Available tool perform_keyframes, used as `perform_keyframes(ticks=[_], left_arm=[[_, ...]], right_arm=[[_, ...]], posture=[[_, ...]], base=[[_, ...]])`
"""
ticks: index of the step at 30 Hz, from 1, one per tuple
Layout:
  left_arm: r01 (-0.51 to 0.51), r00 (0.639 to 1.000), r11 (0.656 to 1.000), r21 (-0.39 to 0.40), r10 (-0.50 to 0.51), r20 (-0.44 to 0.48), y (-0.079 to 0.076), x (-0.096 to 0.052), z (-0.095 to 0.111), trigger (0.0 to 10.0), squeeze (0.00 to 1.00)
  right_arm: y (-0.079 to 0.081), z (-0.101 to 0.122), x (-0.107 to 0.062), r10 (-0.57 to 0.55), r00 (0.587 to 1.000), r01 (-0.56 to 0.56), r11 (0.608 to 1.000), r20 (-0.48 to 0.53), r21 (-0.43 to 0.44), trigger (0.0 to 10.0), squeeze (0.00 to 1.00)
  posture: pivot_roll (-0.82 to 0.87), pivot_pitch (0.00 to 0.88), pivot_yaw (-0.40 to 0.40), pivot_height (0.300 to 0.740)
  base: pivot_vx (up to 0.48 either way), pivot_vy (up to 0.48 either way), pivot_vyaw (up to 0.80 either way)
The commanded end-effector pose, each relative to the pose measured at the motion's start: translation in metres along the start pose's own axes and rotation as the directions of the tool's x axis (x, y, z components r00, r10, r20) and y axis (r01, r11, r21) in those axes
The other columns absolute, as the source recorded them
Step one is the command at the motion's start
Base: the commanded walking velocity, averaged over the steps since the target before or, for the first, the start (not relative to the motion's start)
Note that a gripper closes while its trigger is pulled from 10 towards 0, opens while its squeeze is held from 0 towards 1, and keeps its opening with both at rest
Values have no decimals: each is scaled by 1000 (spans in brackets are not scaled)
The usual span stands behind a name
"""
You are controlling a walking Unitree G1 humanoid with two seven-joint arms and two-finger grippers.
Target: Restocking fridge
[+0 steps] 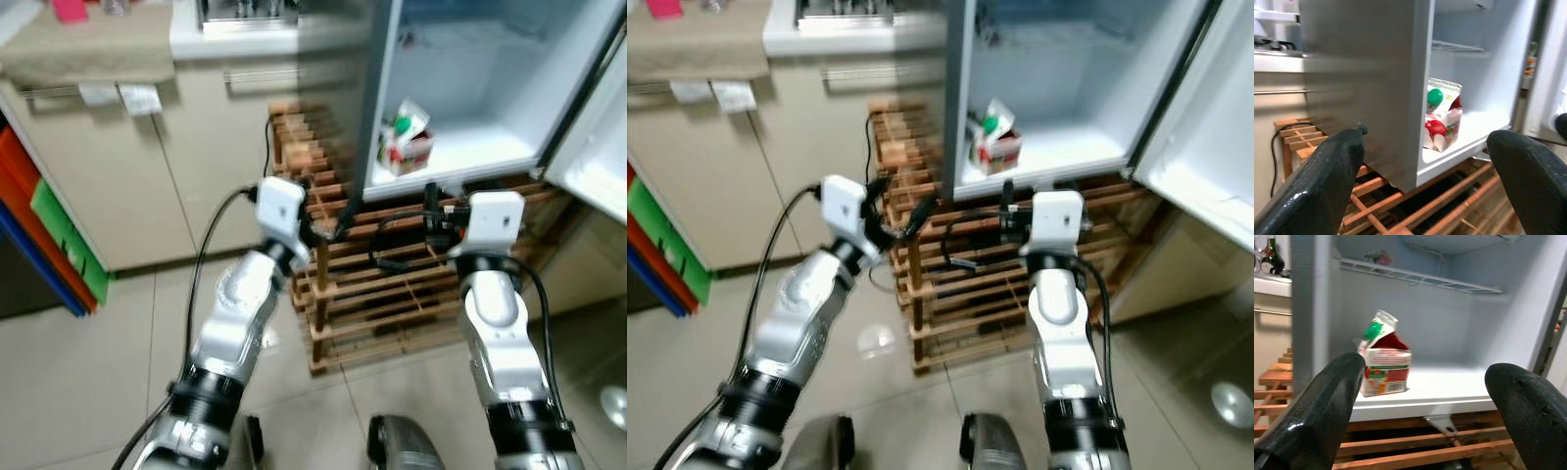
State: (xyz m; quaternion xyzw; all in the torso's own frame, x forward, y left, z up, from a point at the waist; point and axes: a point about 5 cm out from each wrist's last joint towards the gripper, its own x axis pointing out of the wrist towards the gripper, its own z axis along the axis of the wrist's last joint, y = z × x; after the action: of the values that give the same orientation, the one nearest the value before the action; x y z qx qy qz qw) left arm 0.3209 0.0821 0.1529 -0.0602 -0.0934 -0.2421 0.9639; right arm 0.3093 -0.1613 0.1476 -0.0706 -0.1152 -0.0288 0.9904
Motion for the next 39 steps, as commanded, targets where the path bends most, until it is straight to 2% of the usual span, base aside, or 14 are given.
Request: perform_keyframes(ticks=[1, 11, 17, 20, 22, 24, 29, 35, 39], left_arm=[[17, 1000, 1000, -3, -17, 0, -8, 5, 1, 10000, 0], [2, 1000, 1000, 2, -2, -20, -8, 5, -2, 10000, 0], [9, 1000, 1000, 6, -9, 0, -9, 6, 1, 10000, 0], [3, 1000, 1000, 4, -3, 16, -8, 5, 5, 10000, 0], [37, 999, 999, 1, -37, 34, -11, 5, 9, 10000, 0], [75, 997, 997, 5, -75, 28, -17, 6, 10, 10000, 0], [87, 996, 996, 8, -87, 17, -19, 8, 9, 10000, 0], [143, 990, 990, -6, -143, 3, -27, 31, 15, 10000, 0], [133, 991, 991, -29, -134, -9, -32, 48, 16, 10000, 0]], right_arm=[[-8, 0, 4, -16, 1000, 16, 1000, 3, -16, 10000, 0], [-10, -2, 4, -22, 1000, 22, 1000, -1, -21, 10000, 0], [-9, -5, 0, -18, 1000, 17, 1000, -12, -16, 10000, 0], [-9, -5, -1, -17, 1000, 17, 1000, -13, -11, 10000, 0], [-11, -5, -1, -20, 1000, 20, 1000, -12, -10, 10000, 0], [-12, -4, -2, -23, 1000, 22, 1000, -12, -12, 10000, 0], [-13, -3, -3, -22, 1000, 22, 1000, -11, -11, 10000, 0], [-7, 11, -20, 89, 996, -87, 993, -27, 75, 10000, 0], [-2, 21, -31, 178, 983, -173, 978, -35, 117, 10000, 0]], posture=[[-106, 0, 4, 636], [-105, 0, 2, 636], [-106, 0, 4, 636], [-108, 0, 4, 636], [-106, 0, 2, 636], [-107, 0, 2, 636], [-110, 0, 2, 636], [-161, 30, 13, 636], [-197, 66, 17, 636]], base=[[364, -307, 0], [368, -304, 0], [412, -187, 0], [0, 0, 0], [0, 0, 0], [0, 0, 0], [0, 0, 0], [0, 0, 0], [0, 0, 0]])
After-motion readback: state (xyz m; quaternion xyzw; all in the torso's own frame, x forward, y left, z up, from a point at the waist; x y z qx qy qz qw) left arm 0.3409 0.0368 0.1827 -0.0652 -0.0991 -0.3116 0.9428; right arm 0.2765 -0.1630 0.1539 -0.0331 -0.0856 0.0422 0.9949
